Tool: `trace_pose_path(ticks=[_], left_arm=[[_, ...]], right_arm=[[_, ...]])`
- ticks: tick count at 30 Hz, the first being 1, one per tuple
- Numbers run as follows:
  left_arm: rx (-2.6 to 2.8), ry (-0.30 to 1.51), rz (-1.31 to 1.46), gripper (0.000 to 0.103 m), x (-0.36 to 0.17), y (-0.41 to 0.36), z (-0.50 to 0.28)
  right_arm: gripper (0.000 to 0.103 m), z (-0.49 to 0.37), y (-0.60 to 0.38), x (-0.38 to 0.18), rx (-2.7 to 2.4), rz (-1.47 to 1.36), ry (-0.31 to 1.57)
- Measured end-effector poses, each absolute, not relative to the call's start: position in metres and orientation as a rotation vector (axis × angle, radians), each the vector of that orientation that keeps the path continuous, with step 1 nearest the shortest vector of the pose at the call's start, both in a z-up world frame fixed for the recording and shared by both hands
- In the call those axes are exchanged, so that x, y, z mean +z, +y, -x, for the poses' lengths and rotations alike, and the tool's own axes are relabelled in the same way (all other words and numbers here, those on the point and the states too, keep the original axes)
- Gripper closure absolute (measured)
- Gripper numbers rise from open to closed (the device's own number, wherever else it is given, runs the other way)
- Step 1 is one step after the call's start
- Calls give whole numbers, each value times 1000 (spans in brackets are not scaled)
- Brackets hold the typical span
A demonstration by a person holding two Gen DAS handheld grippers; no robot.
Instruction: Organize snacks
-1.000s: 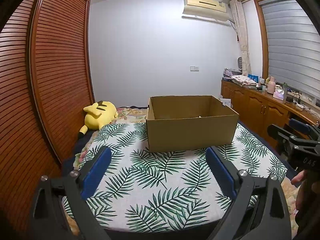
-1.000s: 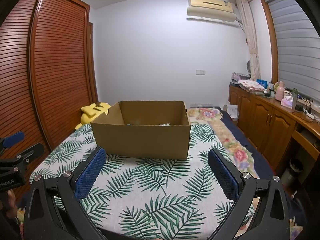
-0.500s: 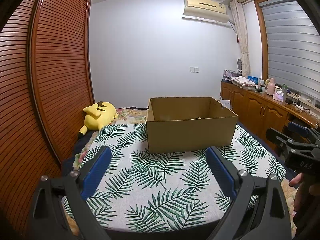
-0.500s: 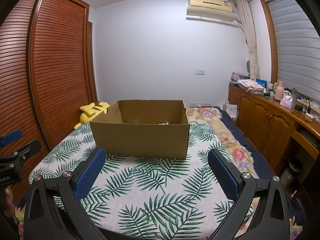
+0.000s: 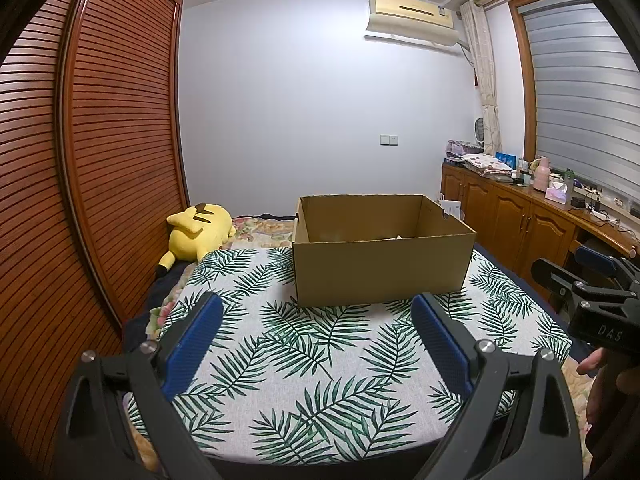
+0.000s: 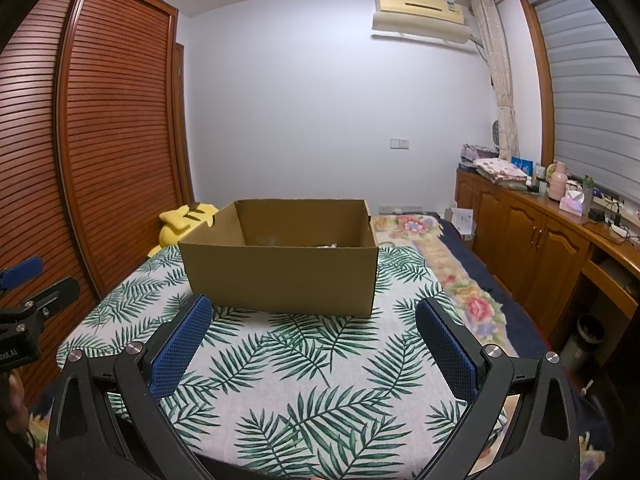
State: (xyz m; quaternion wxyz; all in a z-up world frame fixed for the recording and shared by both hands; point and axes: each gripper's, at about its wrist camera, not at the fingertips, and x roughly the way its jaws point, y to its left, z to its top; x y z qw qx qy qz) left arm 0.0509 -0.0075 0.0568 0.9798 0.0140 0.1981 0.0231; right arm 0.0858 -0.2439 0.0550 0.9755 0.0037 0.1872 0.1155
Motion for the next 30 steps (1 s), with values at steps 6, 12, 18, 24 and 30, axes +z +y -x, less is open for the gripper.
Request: trace_pose_path(ticks=[6,12,18,24,30], left_arm=[[47,395,-29,7,58,-8,-49],[48,395,-29,7,58,-8,-49],[48,394,-29,7,59,-8,-49],[48,393,-30,7,60,-8,-49],[47,393,-31,7,60,-8,-49]], right_arm=[[0,-86,-244,55,232,-7,377],[0,-86,-244,55,232,-7,377],[0,-86,-244,55,233,-7,376],[0,-86,-244,55,233,-7,378],[0,-85,-245,55,231,-8,377]])
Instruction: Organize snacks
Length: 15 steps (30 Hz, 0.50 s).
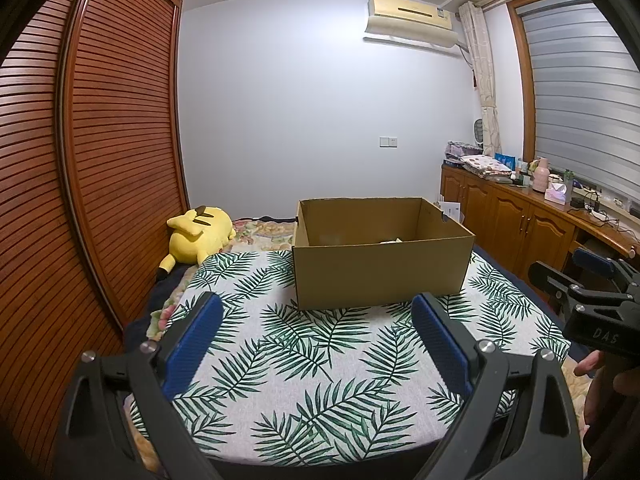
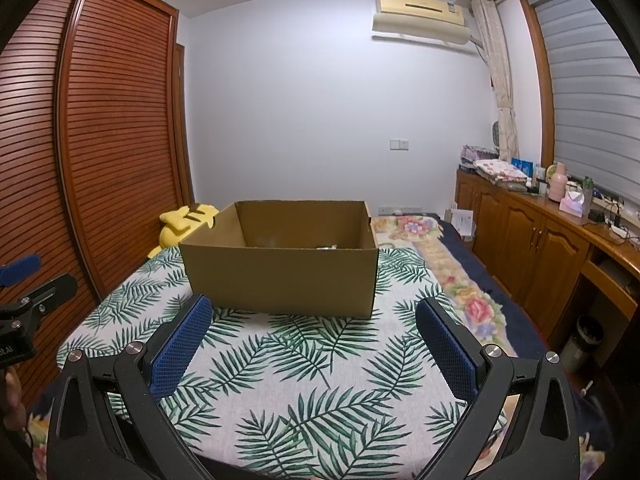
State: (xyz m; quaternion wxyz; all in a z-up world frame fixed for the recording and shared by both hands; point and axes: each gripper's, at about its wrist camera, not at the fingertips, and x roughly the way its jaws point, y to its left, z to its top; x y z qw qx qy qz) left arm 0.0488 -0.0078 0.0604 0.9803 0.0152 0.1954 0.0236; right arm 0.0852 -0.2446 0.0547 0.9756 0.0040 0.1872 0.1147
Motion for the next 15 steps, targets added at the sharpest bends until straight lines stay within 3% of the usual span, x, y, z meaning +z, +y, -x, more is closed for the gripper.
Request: trace_pose_path(ticks=[15], left_arm=[[49,391,-27,7,63,-8,-47]], right_arm=[[0,-84,-247,53,227,-6,377]])
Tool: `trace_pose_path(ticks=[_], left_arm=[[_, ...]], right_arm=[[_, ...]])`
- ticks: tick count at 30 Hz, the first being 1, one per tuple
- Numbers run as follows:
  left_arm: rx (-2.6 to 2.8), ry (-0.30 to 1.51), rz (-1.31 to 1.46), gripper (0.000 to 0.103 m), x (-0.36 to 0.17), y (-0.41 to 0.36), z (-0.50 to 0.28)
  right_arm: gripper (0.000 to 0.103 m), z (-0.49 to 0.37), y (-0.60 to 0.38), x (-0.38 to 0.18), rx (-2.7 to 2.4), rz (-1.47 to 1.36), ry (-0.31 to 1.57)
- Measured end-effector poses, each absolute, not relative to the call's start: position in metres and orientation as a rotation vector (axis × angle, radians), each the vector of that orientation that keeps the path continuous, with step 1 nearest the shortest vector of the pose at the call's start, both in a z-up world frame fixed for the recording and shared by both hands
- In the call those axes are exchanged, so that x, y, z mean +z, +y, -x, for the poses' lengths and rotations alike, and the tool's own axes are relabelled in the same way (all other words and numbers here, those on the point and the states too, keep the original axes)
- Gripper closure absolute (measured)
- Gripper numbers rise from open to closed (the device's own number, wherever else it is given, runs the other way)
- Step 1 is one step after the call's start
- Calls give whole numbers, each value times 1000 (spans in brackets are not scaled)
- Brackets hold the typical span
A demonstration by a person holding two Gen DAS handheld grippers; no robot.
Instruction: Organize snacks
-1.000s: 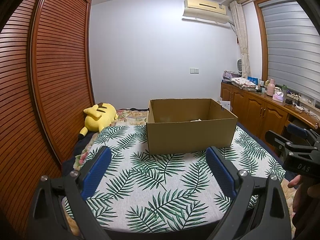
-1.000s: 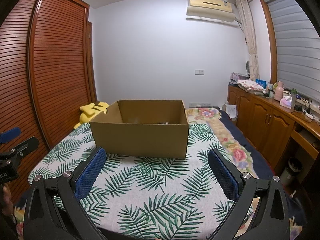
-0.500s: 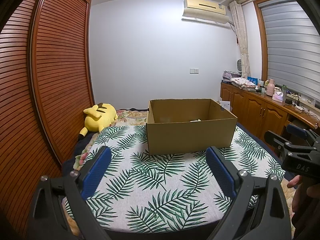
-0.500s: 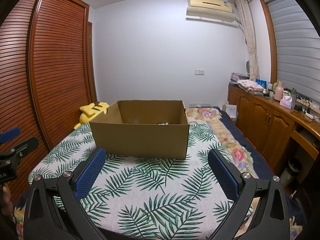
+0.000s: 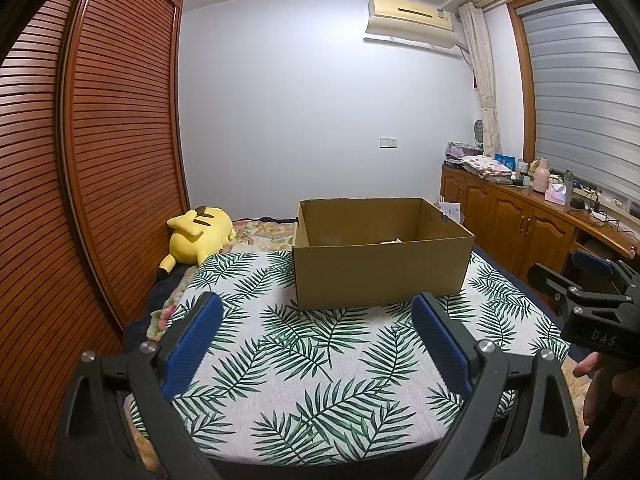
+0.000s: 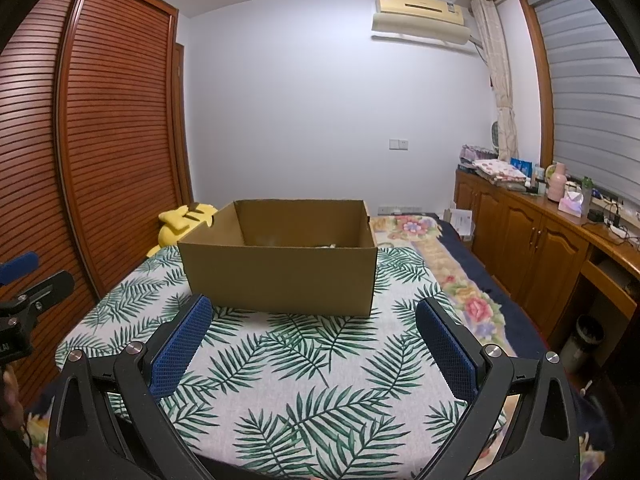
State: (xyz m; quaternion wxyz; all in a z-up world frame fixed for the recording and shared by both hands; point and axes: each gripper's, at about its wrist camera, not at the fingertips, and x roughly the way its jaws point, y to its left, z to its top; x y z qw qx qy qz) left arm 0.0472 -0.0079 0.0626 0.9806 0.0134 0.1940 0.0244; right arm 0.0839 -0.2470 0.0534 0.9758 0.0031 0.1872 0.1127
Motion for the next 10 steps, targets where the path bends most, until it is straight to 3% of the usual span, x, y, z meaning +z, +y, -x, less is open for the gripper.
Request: trace_pose_path(ticks=[10], left_arm=[[48,390,-26,7,63,-8,-47]], right_arm=[[0,-84,-245,52,226,-7,378]])
